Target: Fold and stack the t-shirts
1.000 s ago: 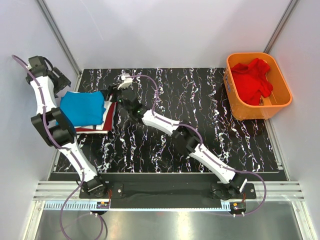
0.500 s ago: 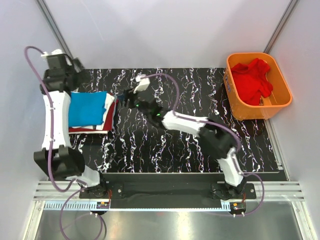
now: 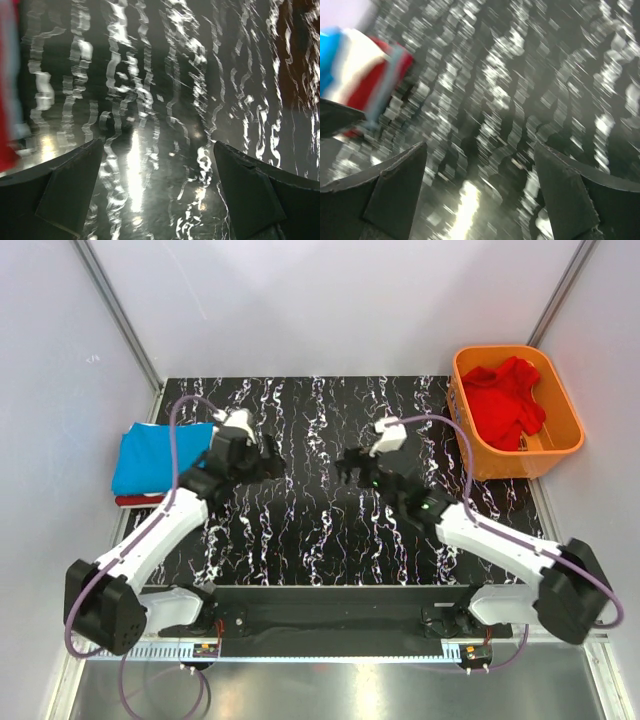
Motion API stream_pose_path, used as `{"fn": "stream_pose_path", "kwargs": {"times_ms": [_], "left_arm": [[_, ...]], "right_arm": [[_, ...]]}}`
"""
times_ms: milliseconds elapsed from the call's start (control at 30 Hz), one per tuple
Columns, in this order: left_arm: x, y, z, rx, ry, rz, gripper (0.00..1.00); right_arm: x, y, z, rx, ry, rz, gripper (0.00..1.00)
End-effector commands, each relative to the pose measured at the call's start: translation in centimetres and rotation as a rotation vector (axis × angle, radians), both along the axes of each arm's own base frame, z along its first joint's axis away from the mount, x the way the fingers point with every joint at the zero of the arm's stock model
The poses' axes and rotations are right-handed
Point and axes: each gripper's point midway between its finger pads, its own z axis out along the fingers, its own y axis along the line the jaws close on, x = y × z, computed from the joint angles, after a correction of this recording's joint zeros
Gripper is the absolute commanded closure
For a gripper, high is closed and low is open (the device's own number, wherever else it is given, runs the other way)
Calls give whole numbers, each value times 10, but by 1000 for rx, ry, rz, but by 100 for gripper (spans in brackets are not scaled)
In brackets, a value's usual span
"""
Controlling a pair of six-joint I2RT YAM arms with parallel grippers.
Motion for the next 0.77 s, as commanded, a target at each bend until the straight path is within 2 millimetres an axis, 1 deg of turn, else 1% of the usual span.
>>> {"fn": "stream_pose_path", "kwargs": {"times_ms": [0, 33, 67, 100, 167, 200, 233, 300, 400, 467, 567, 667, 733], "left_arm": [[19, -30, 16, -67, -185, -2, 1], [21, -35, 15, -60, -215, -11, 1], [19, -38, 4, -41, -209, -23, 1], [19, -40, 2, -36, -216, -35, 1], [22, -42, 5, -34, -254, -36, 1], [15, -41, -14, -32, -234, -51, 1], [18, -48, -5, -67, -298, -74, 1], [15, -50, -17, -64, -295, -91, 1], [12, -56, -15, -53, -284, -120, 1], [11, -57, -14, -53, -289, -125, 1], [13, -55, -15, -34, -300, -118, 1], [14, -54, -18, -24, -296, -119, 1], [13, -55, -17, -26, -300, -125, 1]], "right_arm": [[-19, -48, -25, -88, 31, -49, 5], [-20, -56, -28, -90, 30, -64, 4], [-22, -62, -34, -93, 34, -75, 0], [-25, -68, -43, -94, 39, -85, 0], [-26, -71, -54, -89, 47, -94, 0], [-26, -70, -65, -82, 41, -92, 0], [-25, -70, -69, -85, 41, -95, 0], [-22, -69, -74, -99, 49, -95, 0], [-17, -72, -78, -68, 47, -146, 0], [-17, -65, -76, -52, 44, -122, 0], [-15, -63, -77, -40, 55, -128, 0], [-18, -62, -76, -26, 51, -115, 0], [-19, -63, -72, -21, 36, -109, 0]]}}
